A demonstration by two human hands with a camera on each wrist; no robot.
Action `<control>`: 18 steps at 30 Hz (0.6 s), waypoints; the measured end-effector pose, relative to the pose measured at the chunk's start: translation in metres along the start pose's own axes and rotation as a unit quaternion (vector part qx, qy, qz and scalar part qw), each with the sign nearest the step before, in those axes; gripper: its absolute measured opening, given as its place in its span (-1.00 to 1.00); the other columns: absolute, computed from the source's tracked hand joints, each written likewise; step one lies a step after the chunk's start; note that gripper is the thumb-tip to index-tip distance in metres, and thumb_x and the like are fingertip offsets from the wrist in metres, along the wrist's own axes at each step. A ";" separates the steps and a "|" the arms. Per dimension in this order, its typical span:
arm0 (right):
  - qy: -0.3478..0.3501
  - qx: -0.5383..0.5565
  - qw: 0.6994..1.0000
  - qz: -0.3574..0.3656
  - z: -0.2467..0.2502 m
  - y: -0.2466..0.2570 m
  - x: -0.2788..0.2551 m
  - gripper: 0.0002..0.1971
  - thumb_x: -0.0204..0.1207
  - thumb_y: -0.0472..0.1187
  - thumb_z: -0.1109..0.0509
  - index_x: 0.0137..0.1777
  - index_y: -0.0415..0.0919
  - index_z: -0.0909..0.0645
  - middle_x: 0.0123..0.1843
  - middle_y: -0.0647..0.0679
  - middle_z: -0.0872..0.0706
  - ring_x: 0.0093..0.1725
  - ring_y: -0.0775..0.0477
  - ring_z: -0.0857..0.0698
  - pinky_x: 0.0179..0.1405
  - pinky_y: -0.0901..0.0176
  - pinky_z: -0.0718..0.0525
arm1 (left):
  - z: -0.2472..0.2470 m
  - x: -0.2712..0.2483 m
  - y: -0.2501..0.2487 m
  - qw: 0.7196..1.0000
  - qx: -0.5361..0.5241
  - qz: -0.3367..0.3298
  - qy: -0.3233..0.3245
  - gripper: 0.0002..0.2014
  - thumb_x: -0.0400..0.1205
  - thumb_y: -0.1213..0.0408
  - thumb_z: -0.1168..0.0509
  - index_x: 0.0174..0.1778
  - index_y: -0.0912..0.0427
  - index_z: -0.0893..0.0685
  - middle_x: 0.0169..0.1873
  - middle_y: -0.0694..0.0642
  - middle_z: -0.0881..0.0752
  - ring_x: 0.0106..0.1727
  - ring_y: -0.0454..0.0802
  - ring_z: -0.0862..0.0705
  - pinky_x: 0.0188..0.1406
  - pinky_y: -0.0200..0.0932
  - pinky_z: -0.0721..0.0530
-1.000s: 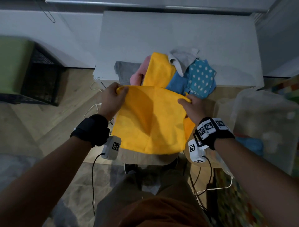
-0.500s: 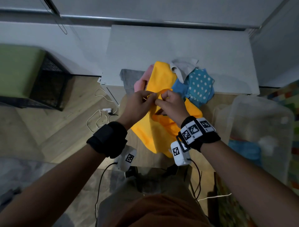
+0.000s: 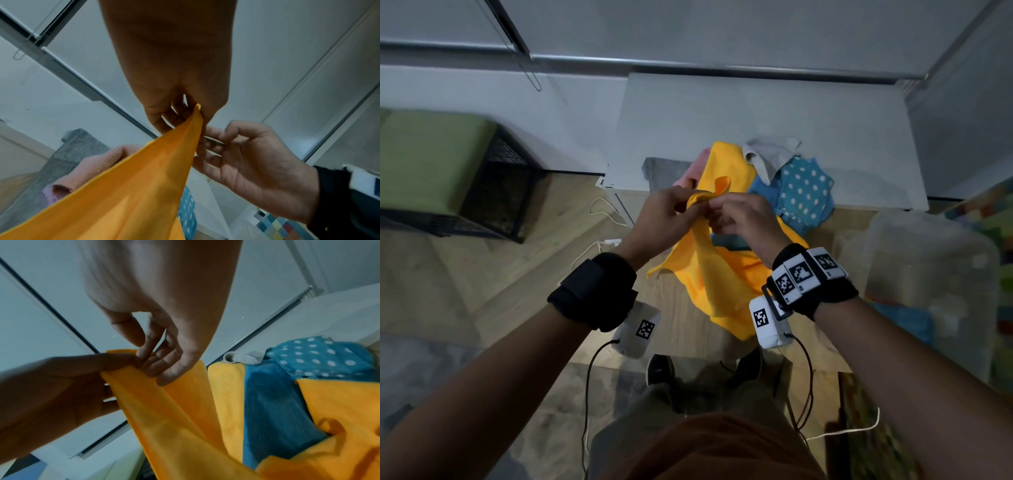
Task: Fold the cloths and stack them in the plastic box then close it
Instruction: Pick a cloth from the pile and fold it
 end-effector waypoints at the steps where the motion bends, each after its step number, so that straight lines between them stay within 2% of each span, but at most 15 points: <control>1: -0.025 -0.046 0.998 0.032 0.006 0.006 0.001 -0.84 0.55 -0.32 -0.34 0.03 -0.23 -0.75 -0.02 -0.34 -0.76 0.00 -0.24 -0.76 0.05 -0.07 -0.80 | 0.004 0.000 -0.005 1.000 -0.004 -0.001 -0.010 -0.83 0.66 0.19 -0.34 0.09 0.03 -0.81 -0.10 0.05 -0.82 -0.07 0.07 -0.75 -0.03 -0.11 -0.68; 2: -0.050 -0.106 0.991 0.068 0.012 0.013 0.003 -0.87 0.47 -0.30 -0.42 0.00 -0.14 -0.70 -0.01 -0.29 -0.73 0.02 -0.25 -0.74 0.07 -0.10 -0.78 | 0.009 0.001 -0.008 1.000 -0.014 0.004 -0.017 -0.84 0.66 0.16 -0.35 0.07 0.01 -0.82 -0.11 0.06 -0.82 -0.06 0.09 -0.75 -0.02 -0.07 -0.70; 4: -0.081 -0.209 0.966 0.129 0.020 0.023 0.007 -0.59 0.27 -0.29 -0.51 0.09 0.05 -0.55 0.16 -0.13 -0.58 0.17 -0.15 -0.62 0.13 -0.11 -0.72 | 0.016 0.001 -0.020 0.999 -0.040 0.002 -0.006 -0.81 0.65 0.10 -0.36 0.07 0.03 -0.82 -0.10 0.08 -0.83 -0.02 0.17 -0.75 0.04 0.14 -0.70; 6: -0.095 -0.263 0.951 0.131 0.029 0.028 0.013 -0.41 0.15 -0.25 -0.55 0.17 0.17 -0.48 0.27 -0.07 -0.40 0.30 -0.12 -0.47 0.17 -0.14 -0.66 | 0.022 0.000 -0.039 0.997 -0.070 -0.012 0.028 -0.81 0.65 0.18 -0.37 0.10 0.13 -0.81 -0.03 0.10 -0.83 0.07 0.19 -0.74 0.14 0.21 -0.68; 8: -0.086 -0.290 0.945 0.127 0.034 0.034 0.019 -0.48 0.19 -0.23 -0.63 0.14 0.07 -0.56 0.30 -0.05 -0.42 0.33 -0.09 -0.47 0.27 -0.04 -0.60 | 0.032 -0.002 -0.057 0.993 -0.104 -0.022 0.059 -0.80 0.67 0.29 -0.36 0.15 0.25 -0.78 0.04 0.13 -0.82 0.14 0.11 -0.74 0.20 0.07 -0.70; 10: -0.068 -0.305 0.938 0.152 0.036 0.046 0.021 -0.69 0.30 -0.21 -0.63 0.00 -0.08 -0.64 0.26 -0.02 -0.52 0.25 0.03 -0.52 0.25 0.15 -0.56 | 0.048 -0.004 -0.069 0.991 -0.121 -0.024 0.057 -0.80 0.68 0.29 -0.33 0.15 0.25 -0.77 0.04 0.10 -0.81 0.12 -0.03 -0.75 0.14 -0.12 -0.71; 12: -0.058 -0.319 0.931 0.168 0.039 0.059 0.020 -0.80 0.35 -0.14 -0.62 -0.16 -0.06 -0.63 0.15 0.04 -0.59 0.10 0.13 -0.55 0.09 0.34 -0.51 | 0.069 -0.004 -0.070 0.992 -0.118 -0.025 0.024 -0.80 0.68 0.25 -0.33 0.14 0.20 -0.78 0.02 0.03 -0.81 0.09 -0.11 -0.74 0.11 -0.19 -0.71; 15: -0.046 -0.341 0.920 0.187 0.040 0.078 0.017 -0.72 0.33 0.08 -0.61 -0.36 0.06 -0.54 -0.17 0.13 -0.58 -0.19 0.15 -0.57 -0.22 0.32 -0.42 | 0.100 0.000 -0.059 0.997 -0.034 -0.049 -0.055 -0.80 0.67 0.17 -0.35 0.13 0.15 -0.78 -0.01 0.01 -0.79 0.06 -0.04 -0.73 0.10 -0.01 -0.72; 17: -0.036 -0.353 0.914 0.199 0.037 0.092 0.017 -0.67 0.34 0.19 -0.58 -0.37 0.17 -0.47 -0.22 0.18 -0.55 -0.20 0.22 -0.55 -0.22 0.35 -0.42 | 0.114 0.006 -0.047 0.992 0.050 -0.054 -0.106 -0.81 0.66 0.15 -0.34 0.10 0.12 -0.77 -0.07 0.06 -0.75 -0.03 0.02 -0.69 0.00 0.03 -0.67; 18: -0.040 -0.350 0.915 0.196 0.036 0.096 0.018 -0.69 0.35 0.22 -0.56 -0.34 0.15 -0.51 -0.19 0.18 -0.58 -0.17 0.20 -0.58 -0.17 0.34 -0.48 | 0.118 0.010 -0.040 0.987 0.089 -0.049 -0.127 -0.81 0.67 0.14 -0.32 0.09 0.11 -0.76 -0.09 0.10 -0.71 -0.07 0.03 -0.66 -0.06 -0.03 -0.62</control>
Point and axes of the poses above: each hand's wrist, its own x-axis towards the middle knuckle, its own z-axis out of the back of the hand, y = z × x, the point moved 10 cm from there along x, towards the middle knuckle
